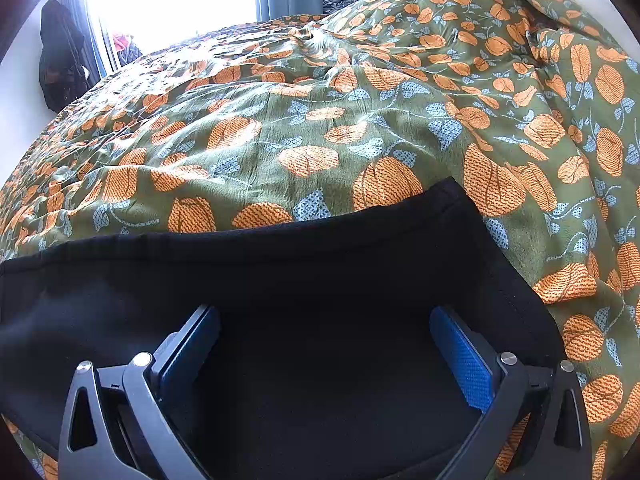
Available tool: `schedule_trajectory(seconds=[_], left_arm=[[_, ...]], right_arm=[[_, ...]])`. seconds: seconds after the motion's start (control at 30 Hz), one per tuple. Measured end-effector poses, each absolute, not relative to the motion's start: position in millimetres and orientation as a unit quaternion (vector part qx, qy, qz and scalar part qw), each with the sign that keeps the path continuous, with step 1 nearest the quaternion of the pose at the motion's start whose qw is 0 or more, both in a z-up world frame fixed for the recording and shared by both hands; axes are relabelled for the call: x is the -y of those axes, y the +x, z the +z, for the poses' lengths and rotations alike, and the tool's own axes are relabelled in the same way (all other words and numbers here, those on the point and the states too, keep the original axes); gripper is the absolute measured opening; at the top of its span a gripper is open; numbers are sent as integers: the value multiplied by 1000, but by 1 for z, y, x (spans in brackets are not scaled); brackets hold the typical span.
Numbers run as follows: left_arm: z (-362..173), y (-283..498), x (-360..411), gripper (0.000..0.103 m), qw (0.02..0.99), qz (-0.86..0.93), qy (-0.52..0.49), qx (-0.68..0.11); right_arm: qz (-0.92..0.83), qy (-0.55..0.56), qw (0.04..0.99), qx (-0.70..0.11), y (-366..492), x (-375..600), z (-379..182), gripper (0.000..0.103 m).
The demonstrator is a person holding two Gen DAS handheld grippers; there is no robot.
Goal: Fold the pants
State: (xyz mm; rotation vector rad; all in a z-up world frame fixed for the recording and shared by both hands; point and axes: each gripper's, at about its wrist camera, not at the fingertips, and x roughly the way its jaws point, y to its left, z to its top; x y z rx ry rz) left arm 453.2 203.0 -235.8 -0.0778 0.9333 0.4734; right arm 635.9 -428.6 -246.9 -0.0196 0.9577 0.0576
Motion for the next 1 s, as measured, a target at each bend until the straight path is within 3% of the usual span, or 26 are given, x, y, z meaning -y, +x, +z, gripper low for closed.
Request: schedule_trajectory(seconds=[0.4,0.53,0.67,0.77,0.83,0.93,0.97,1.0], left_arm=[[-235,455,-202,103,857,237,-46,-456],[-207,457,-208,101,834,197,-71,-511],[-170,423,-183,102,876,112,-114,-456],[-195,429,-150,102,853,23,-121,-506],[-217,431,-132,102,841,36,-57,-538],[-204,415,-131,102,845,44,-7,-533],[-194,406,-141,102,847,44,-10,-530],[-184,396,-151,102,850,48,-7,-524]], right_arm=[[38,-4,875,-483,647,430,-245,103],[38,23,884,-465,632,416,-195,103],[201,27,867,-455,583,318,-146,103],[381,61,784,-485,547,210,-154,103],[423,59,734,-528,531,150,-185,103],[372,-15,729,-574,528,124,-230,94],[359,-16,743,-565,534,141,-232,81],[335,-3,760,-557,542,168,-231,78]])
